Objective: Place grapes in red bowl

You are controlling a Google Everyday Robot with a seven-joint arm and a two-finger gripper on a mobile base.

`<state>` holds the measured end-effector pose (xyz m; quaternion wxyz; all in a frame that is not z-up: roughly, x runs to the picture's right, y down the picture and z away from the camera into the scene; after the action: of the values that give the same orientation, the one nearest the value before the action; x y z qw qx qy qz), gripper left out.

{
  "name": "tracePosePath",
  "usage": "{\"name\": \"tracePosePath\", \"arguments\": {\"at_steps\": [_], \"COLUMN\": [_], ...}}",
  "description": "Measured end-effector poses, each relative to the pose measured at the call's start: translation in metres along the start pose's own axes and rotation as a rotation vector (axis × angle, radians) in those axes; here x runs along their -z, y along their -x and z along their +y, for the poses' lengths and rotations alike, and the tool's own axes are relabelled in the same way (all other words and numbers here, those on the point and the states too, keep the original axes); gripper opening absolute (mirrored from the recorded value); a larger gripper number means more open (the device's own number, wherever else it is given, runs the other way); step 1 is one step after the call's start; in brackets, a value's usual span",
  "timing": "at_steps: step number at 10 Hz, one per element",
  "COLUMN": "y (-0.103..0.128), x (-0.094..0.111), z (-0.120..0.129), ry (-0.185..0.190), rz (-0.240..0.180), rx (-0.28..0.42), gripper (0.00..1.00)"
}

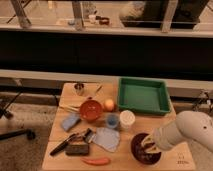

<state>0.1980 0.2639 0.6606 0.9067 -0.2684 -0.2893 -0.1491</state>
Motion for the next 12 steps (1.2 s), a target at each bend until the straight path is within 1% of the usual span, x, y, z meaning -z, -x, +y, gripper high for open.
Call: {"name": "tracePosePath", "arguments": {"at_steps": [1,2,4,5,10,12], "y": [0.000,0.001,0.003,0.004,0.005,0.008], "x": [0.001,0.002,0.005,0.006,0.016,0.024], "z": [0.001,0.001,0.002,0.002,0.002,0.002], "ry": [0.004,0.005,0.005,0.005,-0.003,-0.007], "rz": [-0.006,-0.010,-0.019,-0.025,-0.044,-0.057], "rx": [-0.002,0.000,0.005,0.006,-0.003,-0.012], "gripper": [0.46,0.54,0.74,0.80,0.80,0.80]}}
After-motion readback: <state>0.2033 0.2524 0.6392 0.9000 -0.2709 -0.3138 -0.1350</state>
